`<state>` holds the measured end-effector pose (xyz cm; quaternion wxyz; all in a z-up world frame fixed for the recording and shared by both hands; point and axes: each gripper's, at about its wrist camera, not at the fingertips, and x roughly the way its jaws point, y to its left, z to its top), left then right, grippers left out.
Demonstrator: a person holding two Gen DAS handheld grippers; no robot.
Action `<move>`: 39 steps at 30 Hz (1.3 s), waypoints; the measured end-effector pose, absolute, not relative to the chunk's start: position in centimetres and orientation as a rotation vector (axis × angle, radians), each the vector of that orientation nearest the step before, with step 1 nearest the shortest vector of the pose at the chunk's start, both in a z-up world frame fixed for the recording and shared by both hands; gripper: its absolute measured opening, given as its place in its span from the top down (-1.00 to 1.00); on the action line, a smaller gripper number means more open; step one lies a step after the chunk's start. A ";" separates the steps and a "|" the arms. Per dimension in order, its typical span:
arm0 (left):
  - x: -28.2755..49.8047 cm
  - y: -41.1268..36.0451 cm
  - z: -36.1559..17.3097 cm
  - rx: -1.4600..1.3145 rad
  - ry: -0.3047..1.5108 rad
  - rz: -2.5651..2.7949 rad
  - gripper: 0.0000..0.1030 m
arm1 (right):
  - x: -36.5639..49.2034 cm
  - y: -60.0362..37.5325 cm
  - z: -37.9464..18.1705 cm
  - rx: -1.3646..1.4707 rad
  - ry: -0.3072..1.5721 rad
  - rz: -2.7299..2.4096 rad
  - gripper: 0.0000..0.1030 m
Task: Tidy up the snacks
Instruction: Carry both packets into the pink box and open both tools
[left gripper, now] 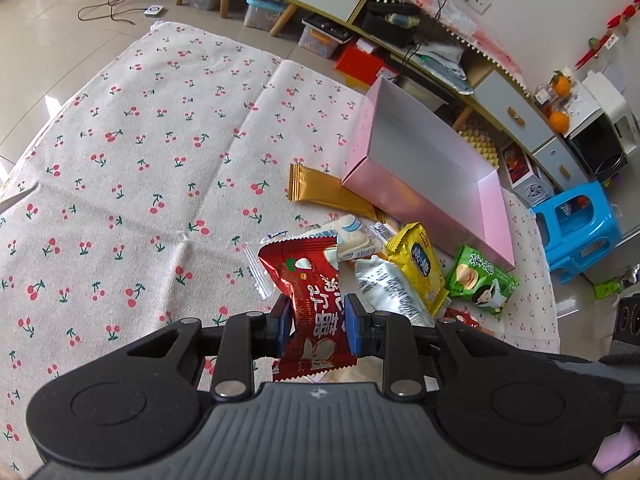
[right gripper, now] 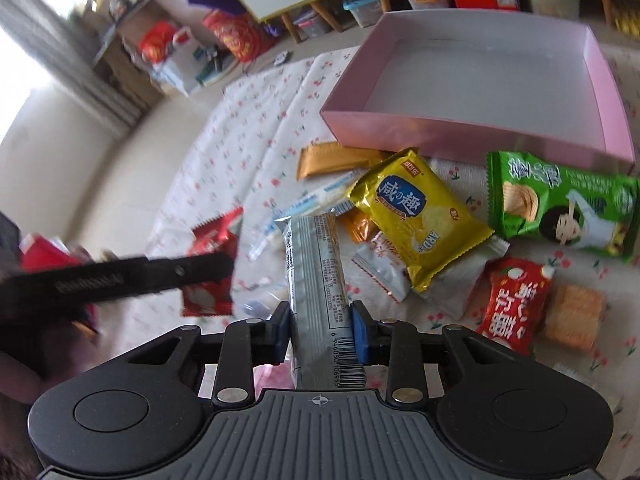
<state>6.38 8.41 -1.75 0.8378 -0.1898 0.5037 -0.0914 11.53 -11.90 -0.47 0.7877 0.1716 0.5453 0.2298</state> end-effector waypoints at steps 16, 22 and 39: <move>9.9 5.1 -0.5 -0.327 0.963 -0.237 0.51 | 14.6 -17.8 1.6 0.629 1.007 0.342 0.41; 14.6 2.0 -0.7 -0.246 0.919 -0.302 0.51 | 16.5 -19.9 0.7 0.704 0.921 0.255 0.41; 20.5 -1.7 -4.6 -0.047 0.902 -0.325 0.51 | 22.2 -23.7 -4.1 0.696 0.881 0.114 0.40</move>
